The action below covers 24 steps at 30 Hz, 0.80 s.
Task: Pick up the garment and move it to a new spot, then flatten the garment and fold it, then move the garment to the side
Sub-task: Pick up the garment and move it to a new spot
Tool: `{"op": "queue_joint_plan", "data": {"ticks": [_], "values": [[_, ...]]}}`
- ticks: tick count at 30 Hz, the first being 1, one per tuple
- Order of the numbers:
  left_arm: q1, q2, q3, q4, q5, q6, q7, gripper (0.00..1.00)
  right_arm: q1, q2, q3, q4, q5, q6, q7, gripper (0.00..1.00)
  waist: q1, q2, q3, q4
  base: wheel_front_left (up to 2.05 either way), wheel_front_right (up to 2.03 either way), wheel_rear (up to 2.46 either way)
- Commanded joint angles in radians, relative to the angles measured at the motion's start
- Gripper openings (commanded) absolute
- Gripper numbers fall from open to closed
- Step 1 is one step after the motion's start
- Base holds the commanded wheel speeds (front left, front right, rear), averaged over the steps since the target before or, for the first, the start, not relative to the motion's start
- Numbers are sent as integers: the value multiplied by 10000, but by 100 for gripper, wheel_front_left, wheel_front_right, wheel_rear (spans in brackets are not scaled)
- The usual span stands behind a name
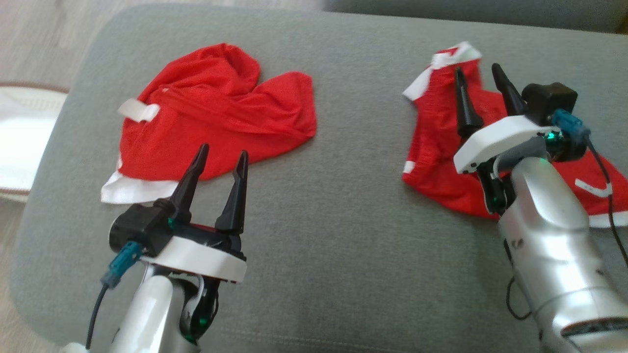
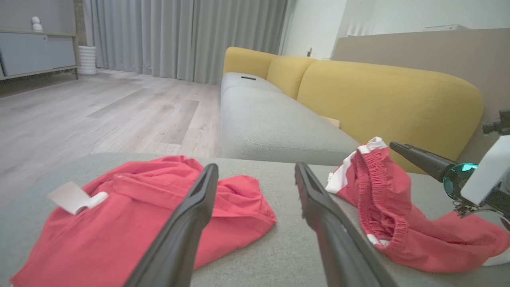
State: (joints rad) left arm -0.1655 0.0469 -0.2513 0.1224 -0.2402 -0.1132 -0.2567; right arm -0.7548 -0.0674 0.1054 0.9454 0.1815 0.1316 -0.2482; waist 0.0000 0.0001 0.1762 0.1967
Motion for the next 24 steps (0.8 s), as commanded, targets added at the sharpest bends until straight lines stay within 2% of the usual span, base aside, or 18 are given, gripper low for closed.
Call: {"op": "queue_joint_plan", "data": {"ticks": [1, 12, 24], "values": [[-176, 34, 319, -353, 36, 29, -51, 100, 182, 172, 216, -457, -117, -9, -132, 100, 0, -1, -164, -205, 0, 0, 0], [168, 34, 318, -400, -15, 80, -51, 100, 2801, 172, -52, -3063, -543, -9, -134, 100, 0, -1, -780, -1082, 0, 0, 0], [464, 34, 261, -441, -19, 73, -51, 100, 5785, 172, -25, -6159, 432, -9, -135, 100, 0, -1, -1041, -1845, 0, 0, 0]]}}
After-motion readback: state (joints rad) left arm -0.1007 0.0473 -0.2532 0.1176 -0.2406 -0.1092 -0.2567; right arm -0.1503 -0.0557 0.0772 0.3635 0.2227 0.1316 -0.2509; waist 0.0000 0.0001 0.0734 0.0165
